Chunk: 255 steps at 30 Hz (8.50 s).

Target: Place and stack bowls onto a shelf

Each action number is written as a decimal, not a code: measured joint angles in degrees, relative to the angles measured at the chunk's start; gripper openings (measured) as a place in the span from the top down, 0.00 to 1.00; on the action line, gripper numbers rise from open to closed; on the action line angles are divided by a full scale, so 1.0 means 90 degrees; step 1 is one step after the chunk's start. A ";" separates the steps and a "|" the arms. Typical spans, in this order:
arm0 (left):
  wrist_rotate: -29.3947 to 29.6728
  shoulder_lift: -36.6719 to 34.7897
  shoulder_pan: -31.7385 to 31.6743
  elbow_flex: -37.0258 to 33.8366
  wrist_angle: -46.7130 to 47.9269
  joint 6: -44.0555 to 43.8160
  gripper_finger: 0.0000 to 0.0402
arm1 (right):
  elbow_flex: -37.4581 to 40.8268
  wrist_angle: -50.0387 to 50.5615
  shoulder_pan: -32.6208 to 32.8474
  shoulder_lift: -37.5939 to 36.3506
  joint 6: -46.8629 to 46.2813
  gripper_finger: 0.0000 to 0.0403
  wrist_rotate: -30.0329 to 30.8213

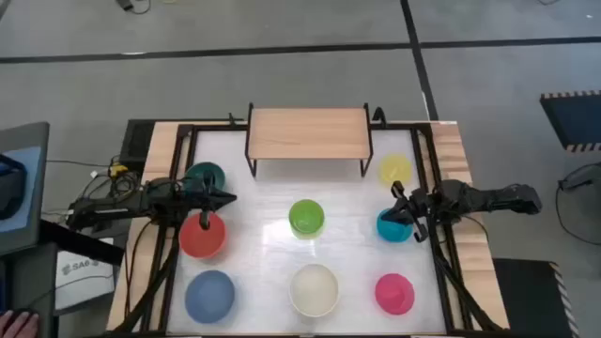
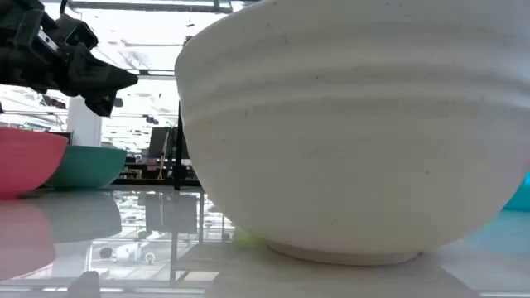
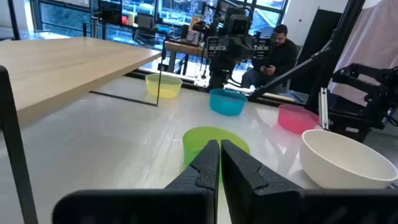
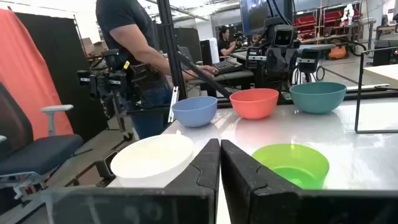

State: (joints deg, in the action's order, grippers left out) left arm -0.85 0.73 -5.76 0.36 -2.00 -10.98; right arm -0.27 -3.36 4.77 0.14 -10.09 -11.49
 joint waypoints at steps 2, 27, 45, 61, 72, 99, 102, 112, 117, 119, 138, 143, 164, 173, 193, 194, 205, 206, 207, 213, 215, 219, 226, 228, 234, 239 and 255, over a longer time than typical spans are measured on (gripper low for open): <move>-0.0001 0.0000 0.0000 0.0002 -0.0002 0.0000 1.00 | 0.0002 -0.0002 -0.0001 0.0000 -0.0002 0.89 -0.0001; 0.0000 0.0008 0.0000 0.0000 0.0000 0.0001 1.00 | 0.0002 -0.0001 -0.0001 0.0000 -0.0001 0.89 0.0000; 0.0001 0.0008 0.0000 0.0000 0.0000 0.0002 1.00 | 0.0002 0.0000 0.0000 0.0000 -0.0002 0.89 0.0000; 0.3337 0.0020 -0.0002 0.0000 -0.0386 -0.2431 1.00 | -0.0003 0.0054 -0.0191 0.0017 0.0154 0.89 0.0263; 0.2930 0.1494 0.0253 0.0378 -0.0969 -0.4326 1.00 | -0.0078 -0.2030 -0.0548 0.0015 -0.0223 0.89 0.2371; 0.2095 0.5091 -0.1802 0.3589 -0.0148 -0.2238 0.80 | -0.2082 0.3585 -0.1755 0.1292 -0.5492 0.89 0.5620; 0.1726 0.5421 -0.2249 0.3879 -0.0147 -0.2070 0.73 | -0.2450 0.4379 -0.1937 0.1620 -0.5712 0.89 0.5438; 0.0987 0.6159 -0.2893 0.4656 -0.0120 -0.1642 0.64 | -0.3048 0.5081 -0.2766 0.2469 -0.5076 0.89 0.4895; 0.0961 0.6178 -0.2963 0.4806 -0.0046 -0.1394 0.64 | -0.3048 0.5530 -0.3269 0.2751 -0.5127 0.86 0.4125; 0.0965 0.6178 -0.2965 0.4806 0.0003 -0.1348 0.64 | -0.3048 0.5672 -0.3432 0.2862 -0.5085 0.82 0.4092; 0.0455 0.6072 -0.2941 0.4804 0.0475 -0.1404 0.64 | -0.3024 0.6705 -0.4900 0.4087 -0.5709 0.42 0.3074; 0.0452 0.6076 -0.2941 0.4801 0.0627 -0.1402 0.64 | -0.3024 0.6707 -0.5061 0.4482 -0.5620 0.44 0.2963; 0.0504 0.6080 -0.2941 0.4801 0.0648 -0.1243 0.64 | -0.3024 0.6244 -0.5780 0.6003 -0.4091 0.45 0.2375; 0.0505 0.6081 -0.2941 0.4801 0.0615 -0.1358 0.64 | -0.3308 0.5916 -0.5797 0.5999 -0.4060 0.45 0.2240; 0.0463 0.6081 -0.2729 0.4799 0.0617 -0.1426 0.64 | -0.3335 0.4233 -0.6285 0.6585 -0.4064 0.51 0.1609; 0.0463 0.6081 -0.2708 0.4799 0.0617 -0.1426 0.64 | -0.3335 0.4223 -0.6285 0.6522 -0.4094 0.51 0.1594; 0.0684 0.6081 -0.2654 0.4799 0.0617 -0.1363 0.64 | -0.3332 0.3256 -0.6440 0.7196 -0.4130 0.54 0.1653; 0.0684 0.6081 -0.2654 0.4799 0.0617 -0.1370 0.64 | -0.3332 0.3226 -0.6468 0.7351 -0.4145 0.54 0.1682; 0.0684 0.6081 -0.2652 0.4799 0.0617 -0.1385 0.64 | -0.3332 0.3200 -0.6469 0.7486 -0.4155 0.54 0.1742; 0.0674 0.6081 -0.2490 0.4797 0.0609 -0.1414 0.64 | -0.3332 0.2985 -0.6332 0.7849 -0.3734 0.71 0.1811; 0.0744 0.6080 -0.2433 0.4794 0.0526 -0.1419 0.64 | -0.3332 0.2963 -0.6278 0.7847 -0.3588 0.83 0.1916; 0.0998 0.6084 -0.2299 0.4794 0.0184 -0.1424 0.64 | -0.3332 0.2995 -0.6173 0.7601 -0.3486 0.94 0.2240; 0.1026 0.6084 -0.2030 0.4794 -0.0141 -0.1388 0.64 | -0.3332 0.3745 -0.5872 0.6402 -0.3872 0.94 0.3282; 0.1060 0.6085 -0.1977 0.4794 -0.0148 -0.1352 0.65 | -0.3332 0.3899 -0.5721 0.5957 -0.4043 0.94 0.3623; 0.1155 0.6086 -0.1826 0.4794 -0.0199 -0.1387 0.67 | -0.3332 0.3804 -0.5307 0.4781 -0.4398 0.94 0.4539; 0.1130 0.6089 -0.1605 0.4794 -0.0305 -0.1406 0.69 | -0.3336 0.3127 -0.5136 0.4242 -0.4106 0.94 0.4741; 0.1125 0.6087 -0.1316 0.4794 -0.1859 -0.0462 0.72 | -0.5700 0.2052 -0.4396 0.5545 -0.2030 0.94 0.4786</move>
State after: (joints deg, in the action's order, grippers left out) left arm 9.28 55.51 -17.61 43.51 -18.73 -15.14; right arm -51.58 15.11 -34.79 50.05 -28.36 31.59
